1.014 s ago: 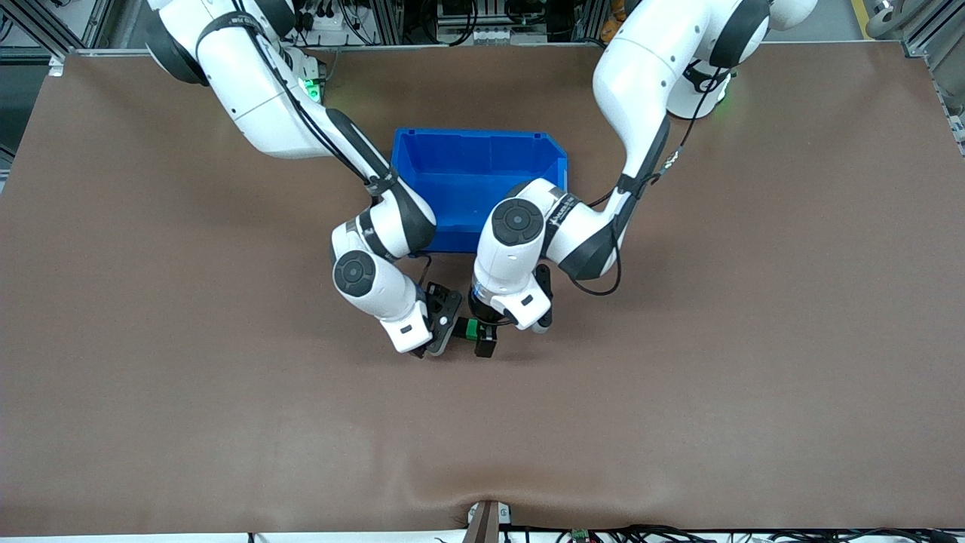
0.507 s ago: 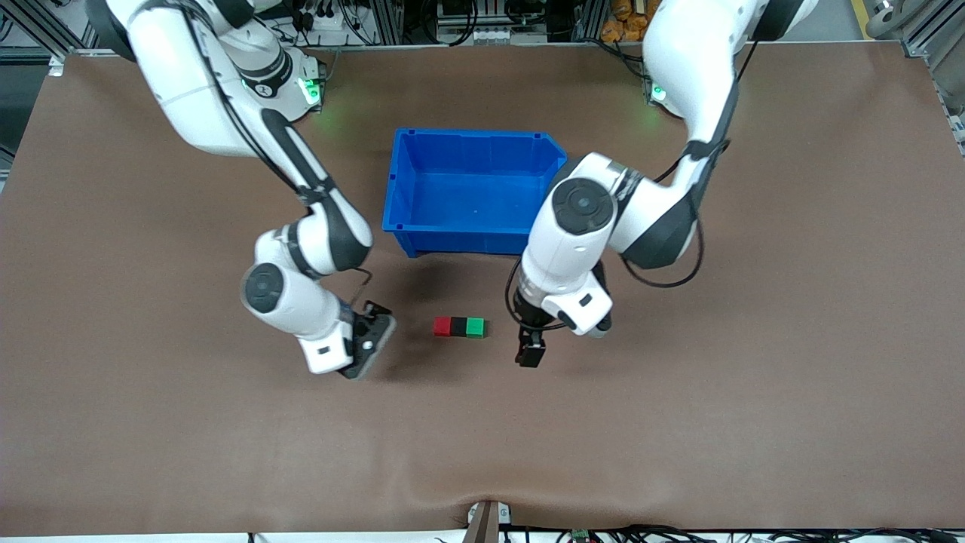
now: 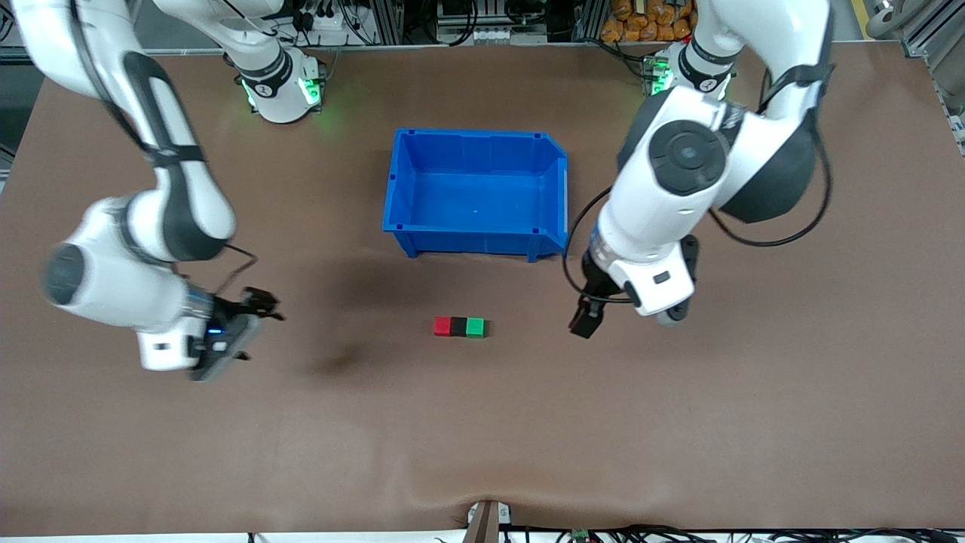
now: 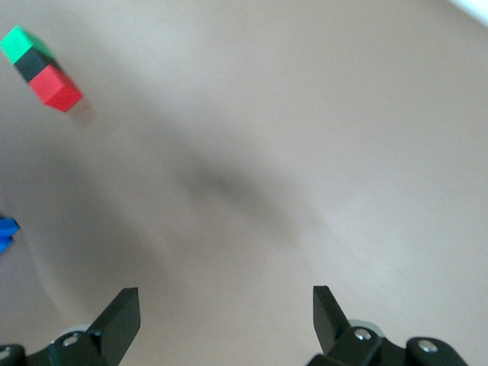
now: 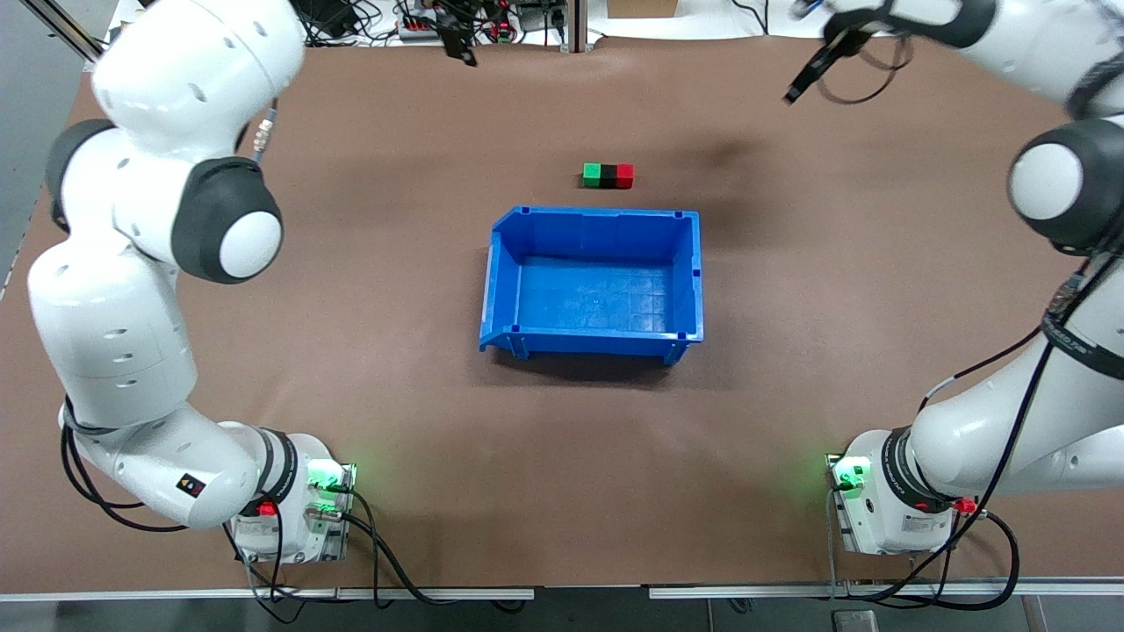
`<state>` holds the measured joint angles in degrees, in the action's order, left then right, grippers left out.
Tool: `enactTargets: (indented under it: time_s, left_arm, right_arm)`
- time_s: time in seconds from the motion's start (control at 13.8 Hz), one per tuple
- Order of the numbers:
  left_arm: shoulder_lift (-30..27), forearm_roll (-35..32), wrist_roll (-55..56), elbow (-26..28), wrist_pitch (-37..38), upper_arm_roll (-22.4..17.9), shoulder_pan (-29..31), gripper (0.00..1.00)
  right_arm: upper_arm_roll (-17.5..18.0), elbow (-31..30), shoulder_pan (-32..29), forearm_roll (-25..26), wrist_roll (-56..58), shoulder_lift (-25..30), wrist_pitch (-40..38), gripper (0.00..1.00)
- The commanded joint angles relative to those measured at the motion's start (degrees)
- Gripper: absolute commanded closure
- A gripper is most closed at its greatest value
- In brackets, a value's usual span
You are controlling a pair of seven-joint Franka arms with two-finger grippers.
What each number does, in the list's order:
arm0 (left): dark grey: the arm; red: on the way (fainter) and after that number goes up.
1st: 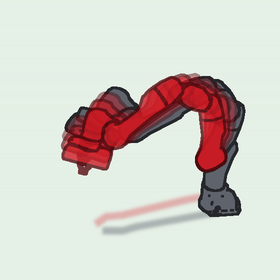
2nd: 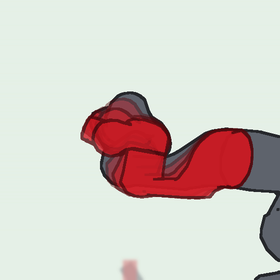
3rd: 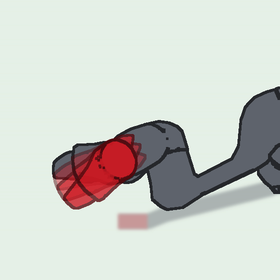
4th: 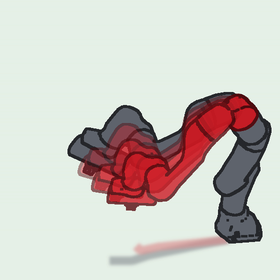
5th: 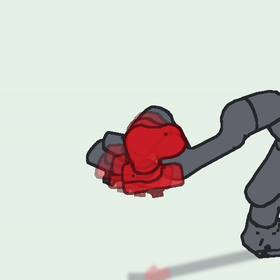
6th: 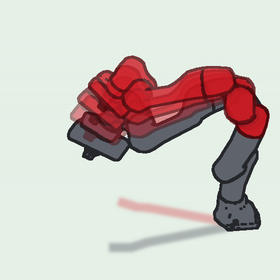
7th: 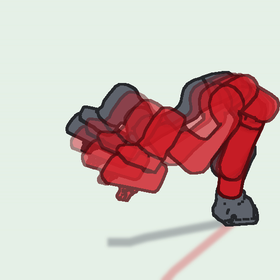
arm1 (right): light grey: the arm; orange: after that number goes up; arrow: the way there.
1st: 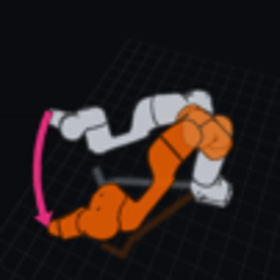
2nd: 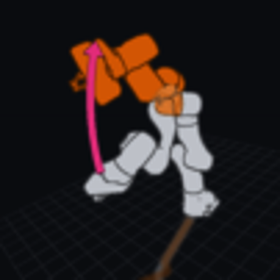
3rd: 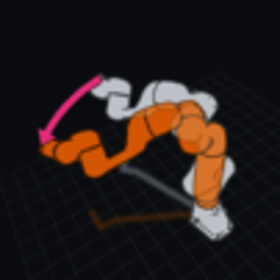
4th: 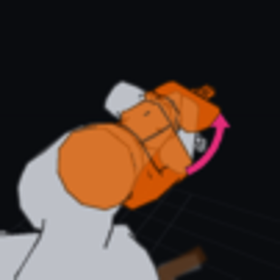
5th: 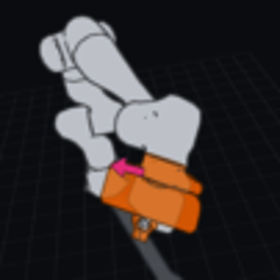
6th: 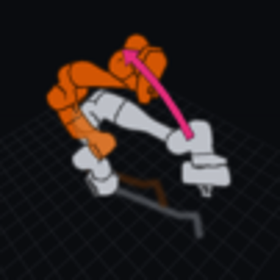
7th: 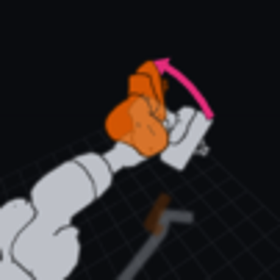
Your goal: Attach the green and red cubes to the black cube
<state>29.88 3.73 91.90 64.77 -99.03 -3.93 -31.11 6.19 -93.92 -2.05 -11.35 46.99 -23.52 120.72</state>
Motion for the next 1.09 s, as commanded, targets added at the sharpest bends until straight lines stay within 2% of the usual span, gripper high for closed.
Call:
enactTargets:
  time_s: [0.0, 0.22, 0.43, 0.51, 0.58, 0.72, 0.87, 1.01]
  left_arm:
    - [-4.91, 0.22, -10.47, 1.85, 6.62, 0.24, 3.24, 0.0]
    - [-9.21, -0.56, -25.22, 2.2, 13.76, 0.15, 6.75, 0.0]
    - [-13.96, -1.01, -39.55, 4.13, 17.71, 0.15, 10.97, 0.0]
    - [-15.28, -2.23, -45.52, 4.83, 19.29, 0.15, 12.2, 0.0]
    - [-16.43, -4.07, -50.37, 5.36, 20.53, 0.24, 13.08, 0.0]
    - [-18.1, -6.54, -59.07, 6.68, 21.24, 0.15, 13.62, 0.0]
    - [-18.55, -6.72, -64.8, 6.69, 21.33, 0.24, 15.55, 0.0]
    - [-18.46, -8.55, -70.16, 6.34, 21.33, 0.06, 17.48, 0.0]
  right_arm:
    - [0.58, -3.03, -3.83, -0.34, -2.15, 7.85, -2.49, 0.0]
    - [0.31, -3.03, -7.0, 2.46, -11.18, 14.71, -8.12, 0.0]
    - [0.66, -2.16, -7.09, 10.18, -22.96, 20.16, -13.47, 0.0]
    - [0.23, -1.54, -6.31, 11.34, -27.7, 21.57, -17.06, 0.0]
    - [-0.73, 0.03, -5.43, 11.44, -31.4, 21.84, -21.19, 0.0]
    - [-5.38, 2.76, -0.88, 11.0, -37.29, 22.11, -27.01, 0.0]
    - [-5.66, 1.9, 0.11, 10.82, -44.58, 23.43, -28.17, 0.0]
    - [-5.75, 0.67, -0.32, 10.29, -46.73, 25.09, -29.23, 0.0]
